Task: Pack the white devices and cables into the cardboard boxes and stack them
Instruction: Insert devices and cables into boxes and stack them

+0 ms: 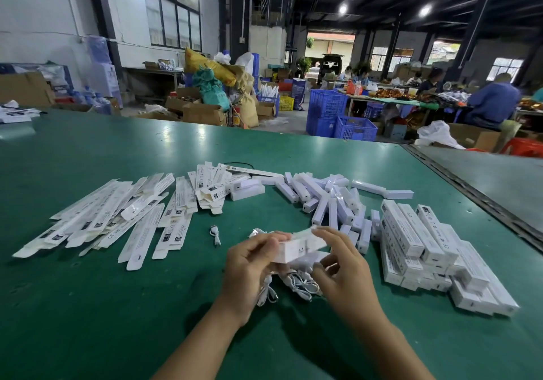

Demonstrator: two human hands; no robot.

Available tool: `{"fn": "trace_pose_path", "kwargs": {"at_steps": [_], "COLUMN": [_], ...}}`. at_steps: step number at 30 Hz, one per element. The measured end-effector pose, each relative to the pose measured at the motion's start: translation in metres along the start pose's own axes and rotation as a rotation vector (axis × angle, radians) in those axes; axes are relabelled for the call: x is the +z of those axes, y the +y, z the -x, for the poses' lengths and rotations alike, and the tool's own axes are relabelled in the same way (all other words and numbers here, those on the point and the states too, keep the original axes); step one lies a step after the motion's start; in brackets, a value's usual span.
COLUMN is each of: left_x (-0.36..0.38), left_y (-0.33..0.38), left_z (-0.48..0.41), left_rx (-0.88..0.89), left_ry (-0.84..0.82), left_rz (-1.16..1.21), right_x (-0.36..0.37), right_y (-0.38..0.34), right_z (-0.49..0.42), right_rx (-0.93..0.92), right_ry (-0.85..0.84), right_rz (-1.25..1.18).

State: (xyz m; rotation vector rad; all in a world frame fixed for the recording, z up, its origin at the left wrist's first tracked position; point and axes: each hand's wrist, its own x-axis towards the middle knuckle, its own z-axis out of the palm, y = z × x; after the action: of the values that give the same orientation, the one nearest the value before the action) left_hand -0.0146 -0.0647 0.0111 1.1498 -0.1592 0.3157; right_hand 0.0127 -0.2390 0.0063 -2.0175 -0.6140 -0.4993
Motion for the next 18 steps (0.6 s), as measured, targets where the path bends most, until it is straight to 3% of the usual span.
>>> {"fn": "trace_pose_path", "kwargs": {"at_steps": [4,8,11,14,18], "left_x": [-0.015,-0.028,-0.030,-0.025,-0.006], "left_y": [0.010,0.016,0.014,0.004,-0.008], "left_z": [-0.006,-0.010,-0.013,-0.010,-0.005], "left_rx": [-0.136,-0.178,-0.167,-0.180,-0.212], "left_ry": [-0.006,0.064,0.011,-0.031,0.130], "left_rz": [0.243,0.380,0.424,0.206,-0.066], "right_x": [-0.005,-0.014,-0.011,-0.004,-0.005], "right_y": [0.008,0.010,0.010,0.010,0.010], "right_z": [-0.003,-0.006,-0.005,-0.004,-0.002], "right_rx": [0.069,0.008,-0.023,-0.011,-0.019], "right_ry": [0.002,0.085,0.068,-0.013,-0.206], "right_rz": [0.245,0.257,0.220,0.186,0.282]}}
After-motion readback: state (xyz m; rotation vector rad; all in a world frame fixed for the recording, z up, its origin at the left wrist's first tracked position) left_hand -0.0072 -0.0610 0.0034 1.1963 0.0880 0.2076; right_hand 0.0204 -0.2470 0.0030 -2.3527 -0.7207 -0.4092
